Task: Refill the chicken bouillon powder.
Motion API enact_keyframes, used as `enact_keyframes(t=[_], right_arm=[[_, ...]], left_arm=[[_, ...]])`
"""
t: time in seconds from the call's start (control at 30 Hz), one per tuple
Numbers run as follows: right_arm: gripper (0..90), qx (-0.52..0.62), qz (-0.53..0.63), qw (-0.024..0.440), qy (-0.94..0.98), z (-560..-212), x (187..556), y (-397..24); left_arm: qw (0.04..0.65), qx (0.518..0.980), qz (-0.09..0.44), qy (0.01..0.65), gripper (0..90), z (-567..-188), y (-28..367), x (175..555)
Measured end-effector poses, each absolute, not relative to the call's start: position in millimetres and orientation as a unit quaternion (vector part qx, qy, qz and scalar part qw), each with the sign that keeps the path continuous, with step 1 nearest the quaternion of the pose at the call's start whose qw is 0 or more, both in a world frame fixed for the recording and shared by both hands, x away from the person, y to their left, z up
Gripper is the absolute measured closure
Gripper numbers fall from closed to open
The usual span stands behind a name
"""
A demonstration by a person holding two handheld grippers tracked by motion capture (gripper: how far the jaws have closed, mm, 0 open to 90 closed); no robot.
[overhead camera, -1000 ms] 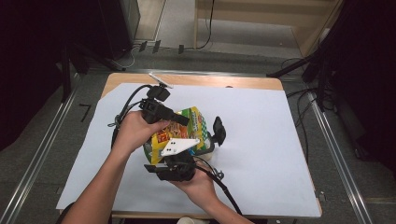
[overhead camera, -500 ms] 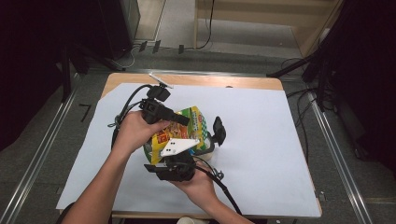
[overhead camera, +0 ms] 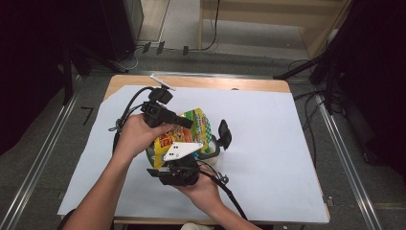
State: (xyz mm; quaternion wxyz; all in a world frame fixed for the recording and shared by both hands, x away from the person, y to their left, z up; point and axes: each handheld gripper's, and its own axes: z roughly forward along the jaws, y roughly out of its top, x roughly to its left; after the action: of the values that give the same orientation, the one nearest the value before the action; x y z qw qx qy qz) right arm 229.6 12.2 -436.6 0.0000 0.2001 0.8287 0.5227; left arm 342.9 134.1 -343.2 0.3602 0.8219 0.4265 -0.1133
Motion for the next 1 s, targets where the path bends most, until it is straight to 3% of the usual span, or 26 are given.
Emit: enact_keyframes(t=[0.37, 1.0], right_arm=[[66.9, 0.193, 0.518, 0.012, 0.834, -437.1, 228.7, 13.3], [67.1, 0.196, 0.532, -0.014, 0.823, -436.4, 232.1, 11.8]], left_arm=[[0.355, 0.819, -0.126, 0.433, 76.5, -345.4, 135.9, 344.8], [0.371, 0.81, -0.142, 0.433, 75.3, -342.0, 140.3, 345.1]])
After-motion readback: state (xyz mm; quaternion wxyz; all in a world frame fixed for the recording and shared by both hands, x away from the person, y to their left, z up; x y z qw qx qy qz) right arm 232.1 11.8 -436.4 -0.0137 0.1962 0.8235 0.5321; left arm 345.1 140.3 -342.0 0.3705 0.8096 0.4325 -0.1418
